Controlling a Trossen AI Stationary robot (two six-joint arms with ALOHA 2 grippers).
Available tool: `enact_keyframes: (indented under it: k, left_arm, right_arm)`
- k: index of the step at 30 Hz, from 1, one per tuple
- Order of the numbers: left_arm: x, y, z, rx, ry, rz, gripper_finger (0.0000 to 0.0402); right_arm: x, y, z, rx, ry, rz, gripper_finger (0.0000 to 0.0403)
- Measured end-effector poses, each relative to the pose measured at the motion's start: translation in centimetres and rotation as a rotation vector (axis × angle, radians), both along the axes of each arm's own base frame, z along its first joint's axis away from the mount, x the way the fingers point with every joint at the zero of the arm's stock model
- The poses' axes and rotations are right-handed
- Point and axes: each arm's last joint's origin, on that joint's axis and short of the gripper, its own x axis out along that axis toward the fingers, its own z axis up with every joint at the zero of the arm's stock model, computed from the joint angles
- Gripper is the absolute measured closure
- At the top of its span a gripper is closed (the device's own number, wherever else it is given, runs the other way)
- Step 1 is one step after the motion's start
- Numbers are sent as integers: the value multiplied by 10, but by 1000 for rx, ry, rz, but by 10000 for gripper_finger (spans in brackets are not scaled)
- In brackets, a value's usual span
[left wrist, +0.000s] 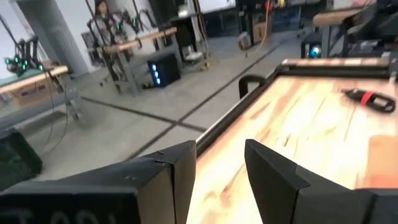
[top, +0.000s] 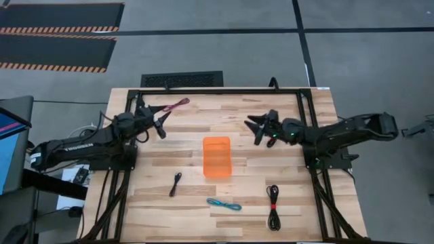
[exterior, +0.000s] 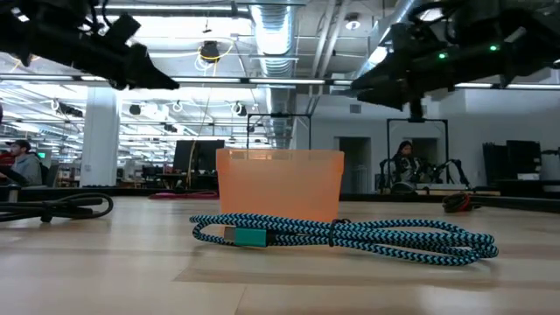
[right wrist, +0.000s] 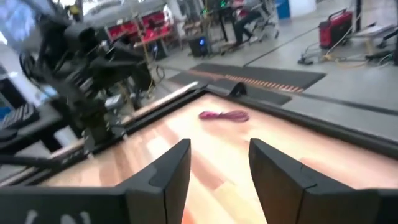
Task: Pick and place USB-C Cables
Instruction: Put the pink charger cable into the orange bin
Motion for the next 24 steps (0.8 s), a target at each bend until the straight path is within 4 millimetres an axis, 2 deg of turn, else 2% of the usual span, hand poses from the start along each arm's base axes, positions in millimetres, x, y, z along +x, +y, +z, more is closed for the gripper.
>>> enact_keyframes:
  k: [4, 7, 13, 17, 24]
  left_arm:
    - [3, 9, -7, -55, 41, 19, 272]
    - [5, 15, -13, -79, 82, 48, 272]
    - [7, 32, -20, -51, 154, 177, 272]
    - [6, 53, -25, -81, 200, 296, 272]
    - [20, 103, -26, -313, 310, 287, 272]
  right_arm:
    - [24, 13, -9, 3, 70, 54, 220]
    - [40, 21, -13, -34, 116, 29, 222]
    - [64, 20, -12, -88, 155, 0, 222]
    - [71, 17, -16, -86, 179, 2, 222]
    - [73, 16, -26, -98, 232, 5, 222]
